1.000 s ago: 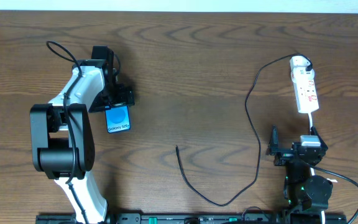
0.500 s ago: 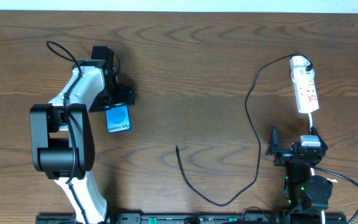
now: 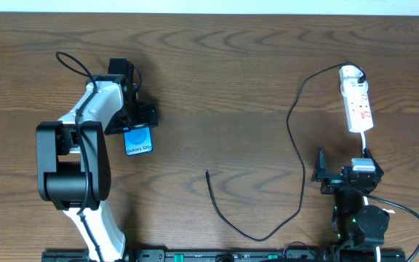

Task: Plug charger to phone and switch on socket
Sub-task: 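Lower the open left gripper down around the phone's top edge, then close the left gripper on the phone's top end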

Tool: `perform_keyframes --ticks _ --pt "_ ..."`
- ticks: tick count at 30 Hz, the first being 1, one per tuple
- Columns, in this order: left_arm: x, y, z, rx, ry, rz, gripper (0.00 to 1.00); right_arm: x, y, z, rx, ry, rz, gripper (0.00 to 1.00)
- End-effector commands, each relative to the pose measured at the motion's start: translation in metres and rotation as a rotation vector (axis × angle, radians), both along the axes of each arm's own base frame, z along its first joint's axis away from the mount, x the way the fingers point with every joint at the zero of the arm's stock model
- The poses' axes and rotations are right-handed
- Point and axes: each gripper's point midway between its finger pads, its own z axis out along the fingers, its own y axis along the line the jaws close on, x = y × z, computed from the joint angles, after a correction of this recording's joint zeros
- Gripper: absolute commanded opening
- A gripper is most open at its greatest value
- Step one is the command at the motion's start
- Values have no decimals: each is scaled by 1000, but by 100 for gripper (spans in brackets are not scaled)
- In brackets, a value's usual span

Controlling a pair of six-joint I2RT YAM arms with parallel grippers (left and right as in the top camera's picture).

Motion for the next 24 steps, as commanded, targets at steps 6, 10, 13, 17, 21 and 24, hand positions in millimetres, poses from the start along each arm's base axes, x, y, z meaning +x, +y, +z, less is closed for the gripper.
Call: perform_keyframes --ticks 6,10,13,17,21,24 --pt "-9 0 -15 -2 21 0 99 0 1 -1 -13 4 3 99" --pt "-11 0 -15 -2 25 0 99 0 1 -1 -13 4 3 99" --pt "-11 0 -15 -2 25 0 99 0 1 -1 -13 4 3 99" --pt "-11 0 -15 -2 26 0 99 0 1 -1 -13 4 3 99" --pt "-11 0 -15 -2 26 0 99 0 1 -1 -13 4 3 99" --pt "-11 0 -15 -2 26 0 99 0 1 -1 -13 4 3 99"
